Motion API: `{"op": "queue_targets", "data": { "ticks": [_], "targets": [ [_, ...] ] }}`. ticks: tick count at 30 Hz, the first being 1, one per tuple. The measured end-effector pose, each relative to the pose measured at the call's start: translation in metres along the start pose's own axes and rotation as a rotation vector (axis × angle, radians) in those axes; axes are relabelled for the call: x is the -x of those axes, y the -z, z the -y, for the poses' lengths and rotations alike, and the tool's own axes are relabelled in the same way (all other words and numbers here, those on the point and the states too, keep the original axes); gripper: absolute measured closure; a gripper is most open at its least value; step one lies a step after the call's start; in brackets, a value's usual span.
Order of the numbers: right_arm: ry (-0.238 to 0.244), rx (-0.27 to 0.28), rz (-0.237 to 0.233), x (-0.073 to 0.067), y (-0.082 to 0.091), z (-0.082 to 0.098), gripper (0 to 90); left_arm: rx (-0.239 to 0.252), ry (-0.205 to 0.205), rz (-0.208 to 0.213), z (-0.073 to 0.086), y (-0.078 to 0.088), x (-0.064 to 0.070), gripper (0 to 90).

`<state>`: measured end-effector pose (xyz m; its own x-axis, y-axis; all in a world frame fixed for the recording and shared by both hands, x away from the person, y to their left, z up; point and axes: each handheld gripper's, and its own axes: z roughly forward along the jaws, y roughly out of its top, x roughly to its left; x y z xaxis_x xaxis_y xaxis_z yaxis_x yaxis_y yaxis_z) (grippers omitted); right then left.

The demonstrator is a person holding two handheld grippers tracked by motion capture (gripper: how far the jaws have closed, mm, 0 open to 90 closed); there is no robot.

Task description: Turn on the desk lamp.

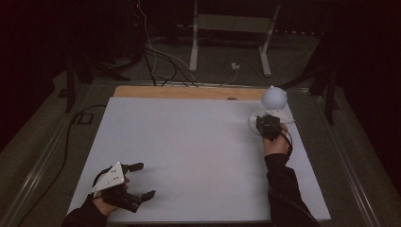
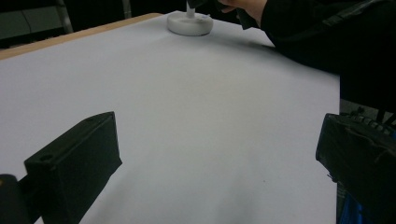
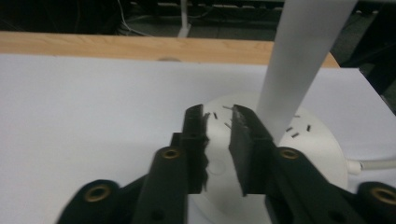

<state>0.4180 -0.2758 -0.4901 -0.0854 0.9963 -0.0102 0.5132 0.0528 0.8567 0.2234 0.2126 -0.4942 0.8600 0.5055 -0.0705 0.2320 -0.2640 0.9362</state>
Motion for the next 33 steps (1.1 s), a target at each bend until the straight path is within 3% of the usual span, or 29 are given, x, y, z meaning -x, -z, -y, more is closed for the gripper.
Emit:
{"op": "queue_targets", "data": {
  "ticks": [9, 17, 33],
  "targets": [
    [0.002, -0.030, 0.024, 0.002, -0.006, 0.004, 89.8, -0.003, 0.003, -0.002, 0.000, 0.000, 0.000, 0.3],
    [0.012, -0.063, 0.015, 0.000, -0.011, 0.007, 90.0, -0.001, 0.003, 0.000, 0.000, 0.000, 0.000, 0.3],
    [0.015, -0.071, 0.015, -0.001, -0.015, 0.009, 89.9, -0.004, 0.003, -0.001, 0.000, 0.000, 0.000, 0.3]
  ]
}}
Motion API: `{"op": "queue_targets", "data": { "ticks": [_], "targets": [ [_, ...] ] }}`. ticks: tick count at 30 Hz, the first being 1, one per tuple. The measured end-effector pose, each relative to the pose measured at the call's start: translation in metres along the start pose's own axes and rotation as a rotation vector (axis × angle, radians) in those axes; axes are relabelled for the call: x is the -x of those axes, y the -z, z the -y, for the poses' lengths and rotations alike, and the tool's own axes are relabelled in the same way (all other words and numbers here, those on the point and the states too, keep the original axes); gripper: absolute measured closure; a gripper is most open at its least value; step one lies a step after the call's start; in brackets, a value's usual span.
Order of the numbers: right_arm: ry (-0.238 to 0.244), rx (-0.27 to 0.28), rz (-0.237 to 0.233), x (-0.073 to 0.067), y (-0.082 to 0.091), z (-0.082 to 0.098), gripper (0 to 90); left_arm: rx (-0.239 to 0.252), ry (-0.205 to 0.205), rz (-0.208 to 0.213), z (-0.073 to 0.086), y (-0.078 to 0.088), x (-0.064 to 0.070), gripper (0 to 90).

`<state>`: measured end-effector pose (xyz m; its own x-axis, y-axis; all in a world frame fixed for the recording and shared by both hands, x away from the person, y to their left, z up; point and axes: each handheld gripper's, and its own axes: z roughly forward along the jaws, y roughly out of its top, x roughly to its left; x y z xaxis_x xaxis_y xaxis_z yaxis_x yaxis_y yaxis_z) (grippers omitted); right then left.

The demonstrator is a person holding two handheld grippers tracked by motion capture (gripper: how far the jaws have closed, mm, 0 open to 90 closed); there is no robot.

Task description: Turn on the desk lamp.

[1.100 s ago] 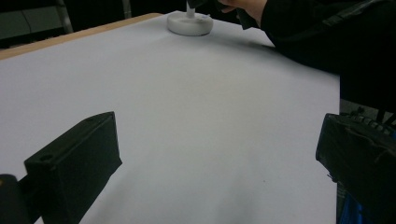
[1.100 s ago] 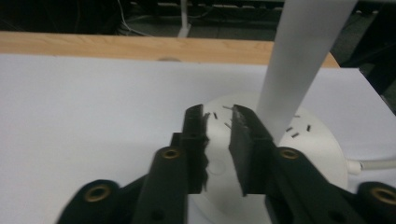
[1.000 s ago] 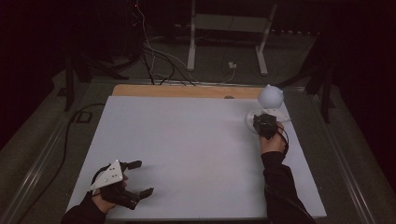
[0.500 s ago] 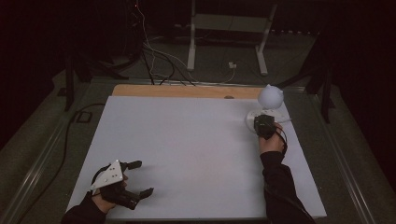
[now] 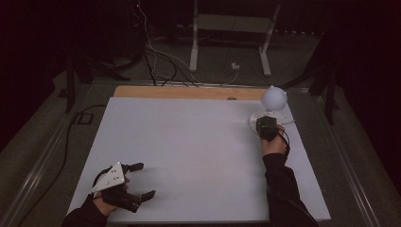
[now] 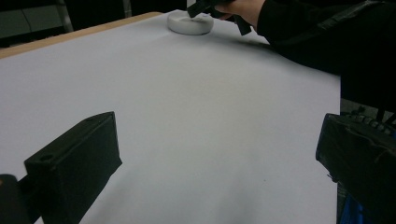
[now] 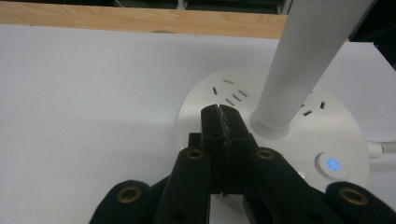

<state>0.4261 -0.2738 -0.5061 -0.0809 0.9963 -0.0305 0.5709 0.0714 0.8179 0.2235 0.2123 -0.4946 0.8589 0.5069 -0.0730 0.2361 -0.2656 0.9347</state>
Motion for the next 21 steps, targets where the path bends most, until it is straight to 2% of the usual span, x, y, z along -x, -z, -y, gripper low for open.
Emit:
{"op": "queue_targets", "data": {
  "ticks": [21],
  "targets": [
    [0.003, 0.005, -0.002, 0.0003, -0.0020, 0.0041, 89.9, -0.010, -0.007, -0.005, 0.0000, -0.0005, 0.0005, 0.3]
  ]
}}
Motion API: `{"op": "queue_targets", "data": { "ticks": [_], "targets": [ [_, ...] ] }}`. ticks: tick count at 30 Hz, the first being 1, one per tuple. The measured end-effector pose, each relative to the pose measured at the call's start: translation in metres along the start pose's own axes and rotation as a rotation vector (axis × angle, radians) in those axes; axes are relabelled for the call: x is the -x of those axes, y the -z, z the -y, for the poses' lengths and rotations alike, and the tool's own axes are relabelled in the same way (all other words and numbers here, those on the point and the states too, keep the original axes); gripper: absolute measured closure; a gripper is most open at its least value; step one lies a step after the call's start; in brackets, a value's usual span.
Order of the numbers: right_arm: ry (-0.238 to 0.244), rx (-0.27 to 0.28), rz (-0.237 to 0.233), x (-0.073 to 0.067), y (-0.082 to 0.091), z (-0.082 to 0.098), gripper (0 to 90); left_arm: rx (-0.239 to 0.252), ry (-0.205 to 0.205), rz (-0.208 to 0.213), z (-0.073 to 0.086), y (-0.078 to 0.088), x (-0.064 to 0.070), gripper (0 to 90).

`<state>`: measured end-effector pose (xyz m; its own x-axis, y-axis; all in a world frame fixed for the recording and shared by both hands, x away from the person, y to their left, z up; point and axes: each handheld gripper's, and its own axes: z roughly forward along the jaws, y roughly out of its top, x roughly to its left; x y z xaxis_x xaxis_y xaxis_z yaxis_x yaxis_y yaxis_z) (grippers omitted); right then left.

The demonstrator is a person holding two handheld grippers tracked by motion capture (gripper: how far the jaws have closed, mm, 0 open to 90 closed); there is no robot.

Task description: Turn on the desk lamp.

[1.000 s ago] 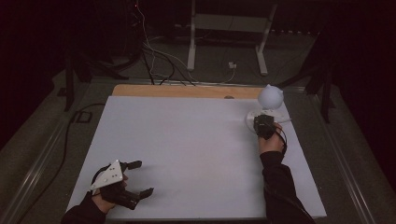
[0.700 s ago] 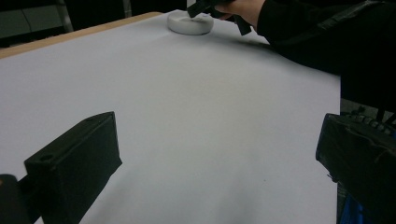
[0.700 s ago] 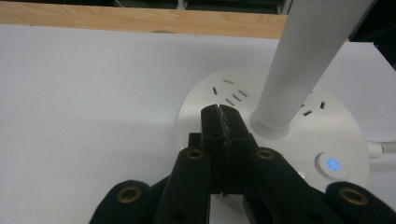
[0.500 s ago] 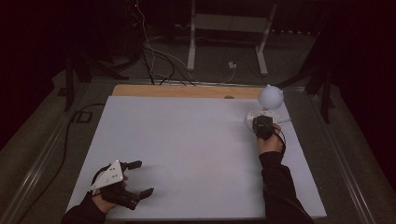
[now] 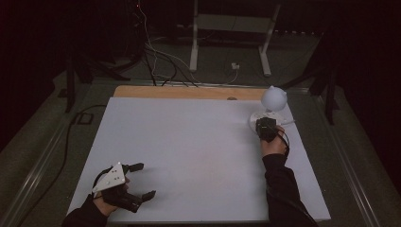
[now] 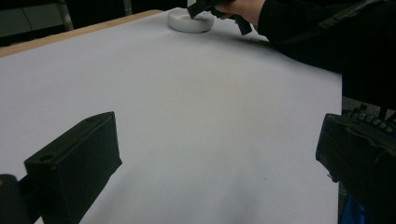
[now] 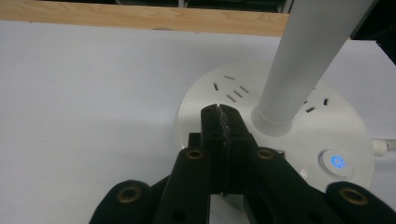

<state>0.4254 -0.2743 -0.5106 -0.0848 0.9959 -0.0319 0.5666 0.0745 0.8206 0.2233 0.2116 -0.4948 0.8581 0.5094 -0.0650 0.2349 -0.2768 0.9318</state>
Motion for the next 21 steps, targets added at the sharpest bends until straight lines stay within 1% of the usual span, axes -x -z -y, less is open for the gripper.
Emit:
{"op": "queue_targets", "data": {
  "ticks": [15, 16, 17, 19, 20, 21],
  "targets": [
    [0.015, 0.003, 0.006, -0.0010, -0.0004, 0.0003, 90.0, 0.001, 0.000, 0.004, 0.0001, -0.0002, 0.0000, 0.3],
    [0.012, 0.005, 0.012, -0.0005, -0.0011, 0.0005, 90.0, 0.001, 0.000, 0.003, 0.0001, -0.0002, 0.0001, 0.3],
    [0.003, 0.005, 0.007, 0.0002, -0.0013, 0.0004, 90.0, 0.001, 0.000, 0.002, 0.0001, -0.0001, 0.0002, 0.3],
    [0.000, 0.004, 0.005, 0.0006, -0.0013, 0.0003, 90.0, 0.002, 0.001, 0.003, 0.0000, -0.0001, 0.0003, 0.3],
    [0.013, 0.003, 0.008, -0.0003, -0.0011, 0.0003, 90.0, 0.000, 0.000, 0.003, 0.0000, -0.0002, 0.0002, 0.3],
    [0.014, 0.002, 0.009, -0.0004, -0.0011, 0.0002, 89.9, 0.000, 0.000, 0.003, 0.0001, -0.0003, 0.0001, 0.3]
  ]
}}
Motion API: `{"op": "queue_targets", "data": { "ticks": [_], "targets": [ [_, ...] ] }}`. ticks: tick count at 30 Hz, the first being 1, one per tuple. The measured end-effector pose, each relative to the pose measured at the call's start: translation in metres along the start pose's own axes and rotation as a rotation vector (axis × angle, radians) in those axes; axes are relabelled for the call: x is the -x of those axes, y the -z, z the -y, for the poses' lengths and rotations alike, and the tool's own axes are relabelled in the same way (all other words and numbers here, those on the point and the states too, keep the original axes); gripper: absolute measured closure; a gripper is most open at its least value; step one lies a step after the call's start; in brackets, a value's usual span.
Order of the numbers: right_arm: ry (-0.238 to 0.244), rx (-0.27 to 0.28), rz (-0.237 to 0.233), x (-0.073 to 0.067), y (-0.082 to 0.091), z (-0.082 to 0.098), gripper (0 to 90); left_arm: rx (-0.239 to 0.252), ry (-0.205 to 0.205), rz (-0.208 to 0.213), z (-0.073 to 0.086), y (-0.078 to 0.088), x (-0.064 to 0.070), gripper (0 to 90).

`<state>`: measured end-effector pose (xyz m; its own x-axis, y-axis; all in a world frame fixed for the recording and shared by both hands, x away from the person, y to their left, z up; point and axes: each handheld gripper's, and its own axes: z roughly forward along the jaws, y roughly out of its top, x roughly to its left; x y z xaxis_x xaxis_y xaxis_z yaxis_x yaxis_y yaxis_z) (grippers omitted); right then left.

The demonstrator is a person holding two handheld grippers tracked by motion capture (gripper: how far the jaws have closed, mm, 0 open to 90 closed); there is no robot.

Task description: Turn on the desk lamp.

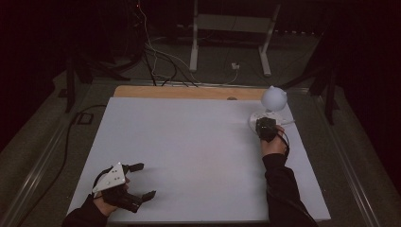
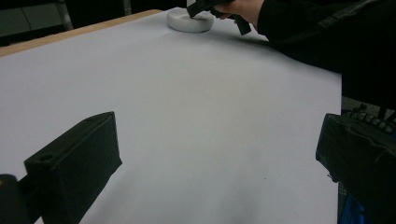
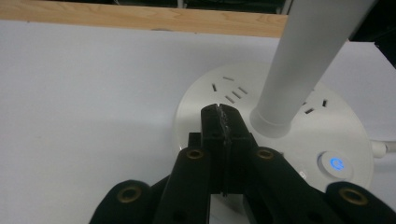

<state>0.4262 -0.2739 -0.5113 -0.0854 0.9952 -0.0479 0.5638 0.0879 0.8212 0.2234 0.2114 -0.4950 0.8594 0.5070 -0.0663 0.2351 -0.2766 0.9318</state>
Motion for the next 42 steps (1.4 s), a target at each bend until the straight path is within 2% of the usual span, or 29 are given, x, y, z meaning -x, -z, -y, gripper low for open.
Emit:
{"op": "queue_targets", "data": {
  "ticks": [4, 7, 12, 14, 15, 16, 17, 18, 20, 21, 22, 23, 25, 29, 30, 31, 34, 35, 38, 42],
  "targets": [
    [-0.019, 0.000, -0.021, 0.002, 0.000, -0.001, 87.7, 0.002, 0.002, 0.000, 0.000, 0.000, 0.000, 0.3],
    [-0.017, 0.026, -0.025, 0.001, 0.003, -0.003, 86.0, 0.001, 0.002, -0.001, 0.000, 0.000, 0.000, 0.3],
    [-0.014, 0.029, -0.049, -0.001, 0.008, -0.006, 81.5, 0.001, 0.001, 0.000, 0.000, 0.000, 0.000, 0.3],
    [-0.017, 0.025, -0.062, -0.002, 0.009, -0.006, 74.5, -0.001, -0.002, -0.001, 0.000, 0.000, 0.000, 0.3],
    [-0.017, 0.025, -0.062, -0.002, 0.009, -0.006, 74.5, -0.001, -0.002, -0.001, 0.000, 0.000, 0.000, 0.3],
    [-0.010, 0.045, -0.068, -0.002, 0.011, -0.005, 67.8, -0.001, -0.003, 0.000, 0.000, 0.000, 0.000, 0.3],
    [-0.010, 0.045, -0.068, -0.002, 0.011, -0.005, 67.8, -0.001, -0.003, 0.000, 0.000, 0.000, 0.000, 0.3],
    [-0.009, 0.067, -0.085, -0.003, 0.014, -0.006, 57.1, 0.001, -0.003, -0.001, 0.000, 0.000, 0.000, 0.3],
    [-0.012, 0.075, -0.091, -0.004, 0.016, -0.007, 54.6, 0.002, 0.000, -0.001, 0.000, 0.000, 0.000, 0.3],
    [-0.030, 0.087, -0.127, -0.005, 0.020, -0.008, 46.9, 0.002, 0.001, -0.001, 0.000, 0.000, 0.000, 0.3],
    [-0.029, 0.082, -0.142, -0.006, 0.021, -0.009, 44.7, 0.002, 0.000, -0.001, 0.000, 0.000, 0.000, 0.3],
    [-0.028, 0.077, -0.164, -0.006, 0.022, -0.009, 38.2, 0.002, -0.001, -0.001, 0.000, 0.000, 0.000, 0.3],
    [-0.032, 0.064, -0.193, -0.007, 0.024, -0.009, 35.6, 0.001, -0.002, 0.000, 0.000, 0.000, 0.000, 0.3],
    [-0.058, 0.066, -0.208, -0.008, 0.030, -0.010, 21.2, 0.005, -0.003, -0.003, -0.001, 0.001, 0.000, 0.3],
    [-0.058, 0.066, -0.208, -0.008, 0.030, -0.010, 21.2, 0.005, -0.003, -0.003, -0.001, 0.001, 0.000, 0.3],
    [-0.058, 0.069, -0.223, -0.007, 0.033, -0.011, 13.4, 0.005, -0.002, -0.003, -0.001, 0.001, 0.000, 0.3],
    [-0.070, 0.047, -0.238, -0.007, 0.035, -0.011, 13.3, 0.005, 0.002, -0.002, -0.001, 0.001, 0.000, 0.3],
    [-0.072, 0.045, -0.243, -0.006, 0.037, -0.010, 9.6, 0.005, 0.003, -0.004, -0.001, 0.000, -0.001, 0.3],
    [-0.055, 0.024, -0.277, -0.004, 0.038, -0.007, 2.1, 0.006, 0.007, -0.005, -0.001, 0.000, -0.001, 0.3],
    [-0.037, 0.012, -0.308, 0.001, 0.044, -0.004, 1.6, 0.006, 0.011, -0.009, -0.002, -0.001, -0.002, 0.3]
  ]
}}
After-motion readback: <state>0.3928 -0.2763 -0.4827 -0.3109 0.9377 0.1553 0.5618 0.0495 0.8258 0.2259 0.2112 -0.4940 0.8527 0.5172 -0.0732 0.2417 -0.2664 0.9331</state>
